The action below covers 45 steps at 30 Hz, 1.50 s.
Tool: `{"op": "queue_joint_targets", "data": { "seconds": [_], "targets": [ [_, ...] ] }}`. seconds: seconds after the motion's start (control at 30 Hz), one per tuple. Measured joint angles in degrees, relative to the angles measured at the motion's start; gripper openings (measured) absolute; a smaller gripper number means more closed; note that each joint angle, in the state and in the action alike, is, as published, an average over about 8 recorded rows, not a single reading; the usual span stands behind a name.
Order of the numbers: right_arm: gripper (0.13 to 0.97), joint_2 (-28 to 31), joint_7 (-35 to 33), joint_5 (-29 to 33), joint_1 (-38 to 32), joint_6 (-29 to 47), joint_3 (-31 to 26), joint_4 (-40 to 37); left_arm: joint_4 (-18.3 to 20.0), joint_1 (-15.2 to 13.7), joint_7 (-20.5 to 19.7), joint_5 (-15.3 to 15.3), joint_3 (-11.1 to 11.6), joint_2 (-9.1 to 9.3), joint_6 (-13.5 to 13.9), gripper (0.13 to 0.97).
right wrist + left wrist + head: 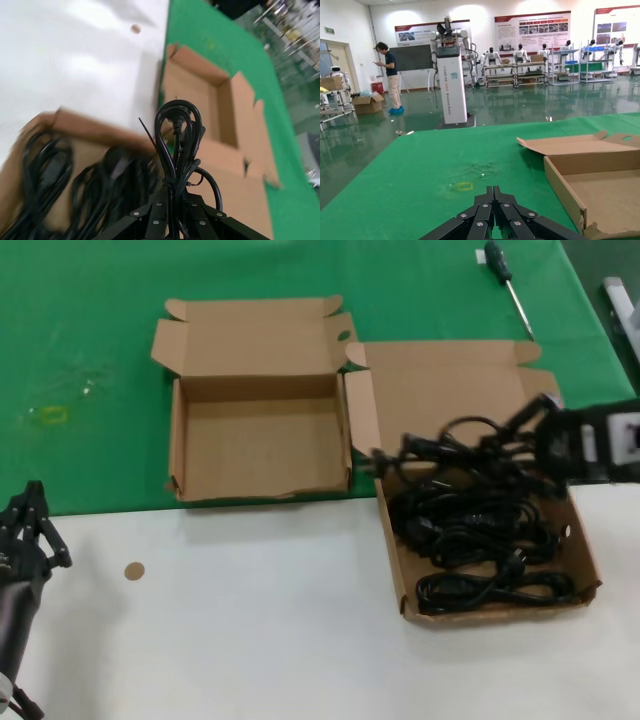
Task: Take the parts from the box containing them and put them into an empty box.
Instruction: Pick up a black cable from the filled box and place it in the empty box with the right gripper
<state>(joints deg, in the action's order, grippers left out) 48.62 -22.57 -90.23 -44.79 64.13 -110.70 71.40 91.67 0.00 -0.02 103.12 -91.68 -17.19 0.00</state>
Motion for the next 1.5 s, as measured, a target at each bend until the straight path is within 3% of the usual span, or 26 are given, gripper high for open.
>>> {"op": "queue_joint_targets", "data": {
  "seconds": [0.63,1.03,1.5],
  "targets": [
    [0.183,-16.2,7.0,6.7,-6.1,-9.4,-6.4,-0.4,0.0,0.0,0.0,0.0,0.0,0.00,0.0,0.152],
    [0.182,-26.1,5.8,10.1,-10.1,-14.4,-10.0,-9.8,0.0,0.0,0.0,0.0,0.0,0.00,0.0,0.152],
    [0.182,-33.7,-1.4,10.6,-14.3,-18.7,-11.2,-23.9,0.0,0.0,0.0,0.0,0.0,0.00,0.0,0.152]
  ]
}}
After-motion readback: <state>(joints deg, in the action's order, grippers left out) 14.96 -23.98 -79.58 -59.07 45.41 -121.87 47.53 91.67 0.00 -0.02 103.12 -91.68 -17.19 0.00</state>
